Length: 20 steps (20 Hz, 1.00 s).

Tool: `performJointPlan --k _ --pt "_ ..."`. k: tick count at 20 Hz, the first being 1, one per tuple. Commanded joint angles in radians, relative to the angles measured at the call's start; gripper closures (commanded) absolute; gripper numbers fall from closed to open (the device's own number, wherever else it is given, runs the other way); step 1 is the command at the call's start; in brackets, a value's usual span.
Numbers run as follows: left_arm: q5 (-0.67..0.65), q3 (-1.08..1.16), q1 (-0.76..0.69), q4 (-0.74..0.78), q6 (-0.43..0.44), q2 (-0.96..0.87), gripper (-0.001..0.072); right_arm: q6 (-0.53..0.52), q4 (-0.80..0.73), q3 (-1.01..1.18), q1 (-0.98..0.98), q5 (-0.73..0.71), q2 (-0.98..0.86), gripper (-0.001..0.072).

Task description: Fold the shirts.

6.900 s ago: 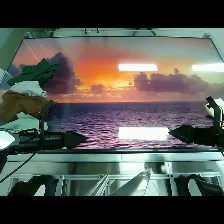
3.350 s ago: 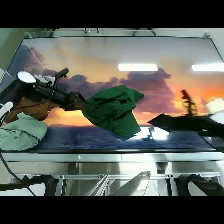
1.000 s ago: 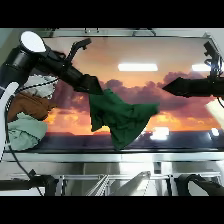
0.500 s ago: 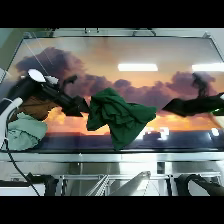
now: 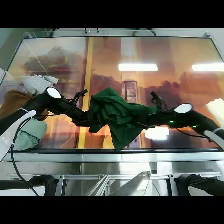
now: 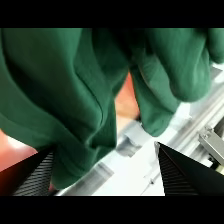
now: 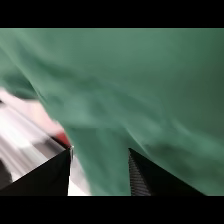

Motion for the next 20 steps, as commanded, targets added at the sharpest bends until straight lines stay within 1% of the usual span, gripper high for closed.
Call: performJointPlan --k 1,2,4,5,6,7,8,9,12,14,15,17,18,20 --pt "0.051 -0.007 -0.011 -0.001 0.022 0.001 0.0008 -0.256 0.425 -0.004 0.072 -0.067 -0.122 0.0319" --pt "0.060 -0.007 -0.012 -0.002 0.027 0.001 0.0008 -0.297 0.499 -0.004 0.077 -0.067 -0.146 0.0325" --pt "0.086 -0.007 -0.012 -0.002 0.030 0.001 0.0009 -0.336 0.585 -0.004 0.084 -0.066 -0.180 0.0333" --pt "0.101 -0.007 -0.012 -0.001 0.039 0.001 0.0015 -0.346 0.598 -0.003 0.084 -0.063 -0.189 0.0404" --pt "0.113 -0.007 -0.011 -0.001 0.050 0.001 0.0185 -0.354 0.602 -0.004 0.084 -0.063 -0.191 0.0534" --pt "0.122 -0.007 -0.012 -0.001 0.069 0.001 0.0459 -0.356 0.602 -0.003 0.083 -0.060 -0.189 0.0643" --pt "0.132 -0.007 -0.011 -0.001 0.084 0.001 0.0638 -0.356 0.603 -0.003 0.082 -0.035 -0.186 0.0694" --pt "0.140 -0.006 -0.011 -0.002 0.094 0.001 0.0683 -0.356 0.605 -0.003 0.081 -0.003 -0.179 0.0694" --pt "0.134 -0.006 -0.004 -0.004 0.101 0.043 0.0684 -0.356 0.596 -0.004 0.053 0.132 -0.103 0.0695" --pt "0.074 0.020 0.042 -0.003 0.109 0.146 0.0683 -0.344 0.586 -0.003 -0.037 0.241 0.007 0.0695" --pt "0.022 0.050 0.082 -0.004 0.109 0.205 0.0683 -0.317 0.580 0.004 -0.111 0.304 0.072 0.0695" --pt "-0.098 0.146 0.190 -0.025 0.105 0.323 0.0683 -0.221 0.528 0.055 -0.317 0.433 0.219 0.0694" --pt "-0.135 0.193 0.253 -0.057 0.100 0.377 0.0683 -0.175 0.491 0.090 -0.418 0.458 0.289 0.0695" --pt "-0.168 0.278 0.382 -0.117 0.085 0.473 0.0683 -0.097 0.425 0.167 -0.615 0.461 0.426 0.0694"
